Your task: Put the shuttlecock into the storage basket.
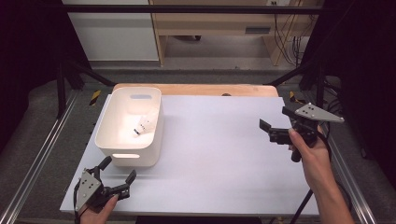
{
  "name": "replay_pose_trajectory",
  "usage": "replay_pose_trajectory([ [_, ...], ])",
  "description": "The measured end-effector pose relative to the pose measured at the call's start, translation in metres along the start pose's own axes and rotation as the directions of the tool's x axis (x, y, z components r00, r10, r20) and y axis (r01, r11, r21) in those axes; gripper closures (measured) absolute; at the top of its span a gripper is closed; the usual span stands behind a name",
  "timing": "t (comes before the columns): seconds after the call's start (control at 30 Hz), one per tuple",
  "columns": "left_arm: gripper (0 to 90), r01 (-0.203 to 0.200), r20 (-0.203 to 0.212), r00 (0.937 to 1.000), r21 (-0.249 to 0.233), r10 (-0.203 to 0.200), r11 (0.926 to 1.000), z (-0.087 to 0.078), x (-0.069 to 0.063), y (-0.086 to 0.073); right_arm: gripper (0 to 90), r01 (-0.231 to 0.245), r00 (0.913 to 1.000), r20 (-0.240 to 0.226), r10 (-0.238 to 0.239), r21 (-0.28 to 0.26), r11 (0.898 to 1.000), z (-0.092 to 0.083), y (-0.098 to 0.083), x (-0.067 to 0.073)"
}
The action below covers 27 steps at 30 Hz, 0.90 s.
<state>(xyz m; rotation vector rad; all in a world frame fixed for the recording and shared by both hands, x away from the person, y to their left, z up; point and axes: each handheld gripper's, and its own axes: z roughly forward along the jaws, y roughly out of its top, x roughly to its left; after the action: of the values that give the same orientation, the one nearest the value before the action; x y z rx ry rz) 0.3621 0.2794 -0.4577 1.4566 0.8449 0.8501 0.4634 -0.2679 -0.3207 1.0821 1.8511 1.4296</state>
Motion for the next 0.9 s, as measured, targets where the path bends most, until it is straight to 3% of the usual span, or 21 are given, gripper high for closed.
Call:
replay_pose_trajectory([
  [0.4, 3.1, 0.005, -0.005, 1.0000, -0.002, -0.005, 1.0000, -0.002, 0.002, 0.000, 2.4, 0.015, 0.9997, 0.017, -0.015, 0.006, 1.000, -0.014, -0.013, -0.001],
  [0.9, 2.0, 0.004, 0.003, 1.0000, -0.004, -0.004, 1.0000, -0.002, 0.002, 0.000, 2.6, -0.007, 0.9991, 0.041, 0.007, 0.010, 1.000, -0.028, -0.042, -0.001],
])
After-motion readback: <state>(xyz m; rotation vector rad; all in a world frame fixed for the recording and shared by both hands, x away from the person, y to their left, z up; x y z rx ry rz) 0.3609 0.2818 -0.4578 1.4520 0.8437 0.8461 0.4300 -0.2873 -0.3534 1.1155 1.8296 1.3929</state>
